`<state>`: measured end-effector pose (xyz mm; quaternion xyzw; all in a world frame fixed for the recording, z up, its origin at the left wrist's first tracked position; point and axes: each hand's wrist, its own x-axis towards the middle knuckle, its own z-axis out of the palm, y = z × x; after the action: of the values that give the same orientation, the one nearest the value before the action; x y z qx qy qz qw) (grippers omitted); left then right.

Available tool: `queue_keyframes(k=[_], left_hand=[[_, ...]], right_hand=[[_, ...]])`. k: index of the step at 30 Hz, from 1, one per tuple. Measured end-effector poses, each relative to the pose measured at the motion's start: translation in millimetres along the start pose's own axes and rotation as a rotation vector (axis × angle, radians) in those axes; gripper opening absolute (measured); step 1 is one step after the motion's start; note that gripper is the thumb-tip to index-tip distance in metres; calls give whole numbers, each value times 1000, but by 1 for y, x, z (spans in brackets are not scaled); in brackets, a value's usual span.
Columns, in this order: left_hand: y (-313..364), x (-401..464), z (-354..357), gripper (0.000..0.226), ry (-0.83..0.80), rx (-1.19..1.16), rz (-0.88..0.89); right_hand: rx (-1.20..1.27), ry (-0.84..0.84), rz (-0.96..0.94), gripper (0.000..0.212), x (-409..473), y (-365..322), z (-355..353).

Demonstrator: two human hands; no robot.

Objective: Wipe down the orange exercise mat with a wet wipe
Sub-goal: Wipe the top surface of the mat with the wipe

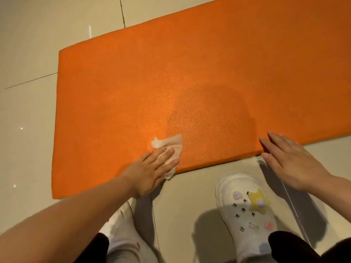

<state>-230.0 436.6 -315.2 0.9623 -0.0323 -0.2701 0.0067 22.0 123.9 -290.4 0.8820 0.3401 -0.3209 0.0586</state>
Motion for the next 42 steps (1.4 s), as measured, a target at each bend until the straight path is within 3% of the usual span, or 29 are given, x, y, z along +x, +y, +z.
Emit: queue_keyframes(k=[3, 6, 8, 15, 19, 21, 25, 28, 32, 36, 39, 42], left_hand=[[-34, -31, -16, 59, -184, 178, -53], [-34, -48, -33, 55, -437, 181, -93], [-25, -52, -31, 58, -446, 150, -102], [17, -37, -9, 80, -234, -97, -370], [37, -27, 4, 96, -13, -307, -525], [39, -22, 4, 104, 22, -333, -542], [30, -8, -10, 109, 40, -238, -533], [27, -3, -26, 99, -39, -148, -499], [22, -24, -49, 100, 55, -61, -308], [2, -53, -102, 41, 488, 72, -173], [-2, -64, -145, 36, 674, 121, -130], [1, -72, -158, 30, 752, 151, -128]], right_hand=[[32, 26, 16, 76, 3, -6, 4], [37, 57, 64, 69, 6, -10, 10], [15, 106, 80, 69, 8, -14, 12], [-117, 225, -8, 89, 15, -1, 8], [-227, 202, -60, 81, 25, 5, -18], [-315, 193, -133, 74, 26, 9, -25], [-253, 428, -223, 46, 17, 19, -15], [-174, 536, -212, 41, 7, 16, -11], [-101, 567, -198, 55, -4, 18, -23], [56, 587, -126, 54, -19, 16, -40], [118, 483, -97, 64, -28, 13, -56], [194, 591, -70, 60, -30, 3, -65]])
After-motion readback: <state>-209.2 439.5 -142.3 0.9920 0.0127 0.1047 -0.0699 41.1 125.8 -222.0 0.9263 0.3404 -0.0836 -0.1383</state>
